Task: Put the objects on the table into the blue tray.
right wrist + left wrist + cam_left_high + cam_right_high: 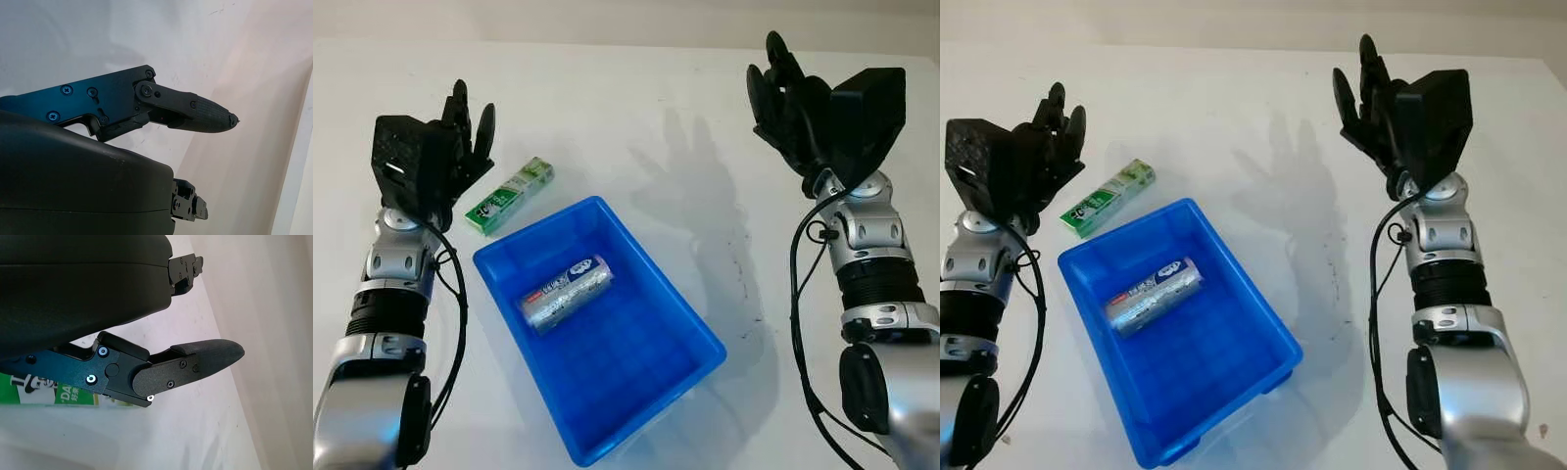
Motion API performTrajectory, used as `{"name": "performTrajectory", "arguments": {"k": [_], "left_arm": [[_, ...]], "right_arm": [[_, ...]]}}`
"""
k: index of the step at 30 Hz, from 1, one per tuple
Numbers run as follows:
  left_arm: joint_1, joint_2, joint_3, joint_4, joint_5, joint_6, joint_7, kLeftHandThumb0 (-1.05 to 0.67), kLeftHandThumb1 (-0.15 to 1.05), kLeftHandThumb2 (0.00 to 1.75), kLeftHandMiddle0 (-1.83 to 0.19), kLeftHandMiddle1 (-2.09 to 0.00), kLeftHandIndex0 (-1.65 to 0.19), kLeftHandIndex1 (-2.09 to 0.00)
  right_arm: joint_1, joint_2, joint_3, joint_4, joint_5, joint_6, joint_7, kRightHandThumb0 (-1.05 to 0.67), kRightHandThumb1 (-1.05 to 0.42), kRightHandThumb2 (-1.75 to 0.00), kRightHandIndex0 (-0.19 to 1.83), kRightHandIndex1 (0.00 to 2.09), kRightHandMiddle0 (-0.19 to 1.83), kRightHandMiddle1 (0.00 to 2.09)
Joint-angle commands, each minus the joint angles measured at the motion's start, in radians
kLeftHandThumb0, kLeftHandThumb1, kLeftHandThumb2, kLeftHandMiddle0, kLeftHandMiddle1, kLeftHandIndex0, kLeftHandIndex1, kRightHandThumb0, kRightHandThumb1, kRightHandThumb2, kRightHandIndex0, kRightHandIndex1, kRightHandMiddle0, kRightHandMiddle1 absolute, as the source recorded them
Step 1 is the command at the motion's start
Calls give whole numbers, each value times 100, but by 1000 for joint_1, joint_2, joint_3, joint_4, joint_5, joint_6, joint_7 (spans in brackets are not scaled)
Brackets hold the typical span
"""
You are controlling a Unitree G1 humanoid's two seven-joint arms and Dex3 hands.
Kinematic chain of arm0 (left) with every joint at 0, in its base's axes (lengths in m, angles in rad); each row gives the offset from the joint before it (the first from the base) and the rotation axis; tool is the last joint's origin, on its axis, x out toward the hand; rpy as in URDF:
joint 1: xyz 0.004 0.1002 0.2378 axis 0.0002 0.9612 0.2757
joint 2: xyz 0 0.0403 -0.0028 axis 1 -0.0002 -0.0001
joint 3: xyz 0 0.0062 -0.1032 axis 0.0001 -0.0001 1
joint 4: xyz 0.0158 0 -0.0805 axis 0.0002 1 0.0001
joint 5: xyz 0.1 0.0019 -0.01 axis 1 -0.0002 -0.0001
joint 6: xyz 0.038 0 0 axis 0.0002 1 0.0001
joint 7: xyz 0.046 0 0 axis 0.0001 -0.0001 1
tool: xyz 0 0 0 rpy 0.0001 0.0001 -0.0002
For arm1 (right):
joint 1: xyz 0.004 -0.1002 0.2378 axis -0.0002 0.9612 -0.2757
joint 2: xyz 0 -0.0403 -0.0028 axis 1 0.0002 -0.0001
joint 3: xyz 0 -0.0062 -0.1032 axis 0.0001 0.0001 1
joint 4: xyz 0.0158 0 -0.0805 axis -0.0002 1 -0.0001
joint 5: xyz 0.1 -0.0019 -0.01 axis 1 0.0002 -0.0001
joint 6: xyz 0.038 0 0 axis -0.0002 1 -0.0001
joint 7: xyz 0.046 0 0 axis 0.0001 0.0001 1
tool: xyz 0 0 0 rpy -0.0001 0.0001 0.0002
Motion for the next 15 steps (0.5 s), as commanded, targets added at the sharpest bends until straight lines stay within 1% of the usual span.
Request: {"name": "performTrajectory", "arguments": {"k": [1,4,6,7,10,11,13,15], "left_arm": [[-21,19,-7,-4,3,0,-10,-74,105,68,19,-3,19,0],[-21,39,-20,-33,22,31,-24,-74,105,66,19,-4,19,-1],[-32,85,-72,-73,94,68,-36,-73,105,65,18,-5,17,-3],[-36,105,-95,-93,128,83,-41,-74,105,61,13,-7,12,-5],[-63,167,-133,-111,174,67,-112,-70,105,51,5,-8,2,-10],[-75,188,-152,-118,201,83,-129,-69,105,49,1,-9,-2,-11],[-116,237,-199,-155,267,166,-182,-73,105,41,-3,-8,-7,-11],[-144,260,-223,-178,304,223,-221,-76,105,35,-8,-9,-8,-10]], "right_arm": [[10,6,1,-12,2,7,-4,-65,-105,-63,-19,0,-19,0],[13,7,7,-21,-6,10,-4,-64,-105,-64,-19,0,-19,0],[16,6,12,-22,-12,2,-2,-64,-105,-64,-19,0,-19,0],[17,5,14,-23,-15,1,-2,-64,-105,-64,-19,0,-19,0],[18,7,15,-26,-19,7,-5,-65,-105,-63,-19,0,-19,0],[19,9,16,-29,-20,11,-7,-65,-105,-62,-19,0,-19,0],[17,13,19,-35,-23,31,-16,-65,-105,-62,-19,0,-19,0],[17,17,22,-43,-25,46,-25,-65,-105,-61,-19,0,-19,0]]}}
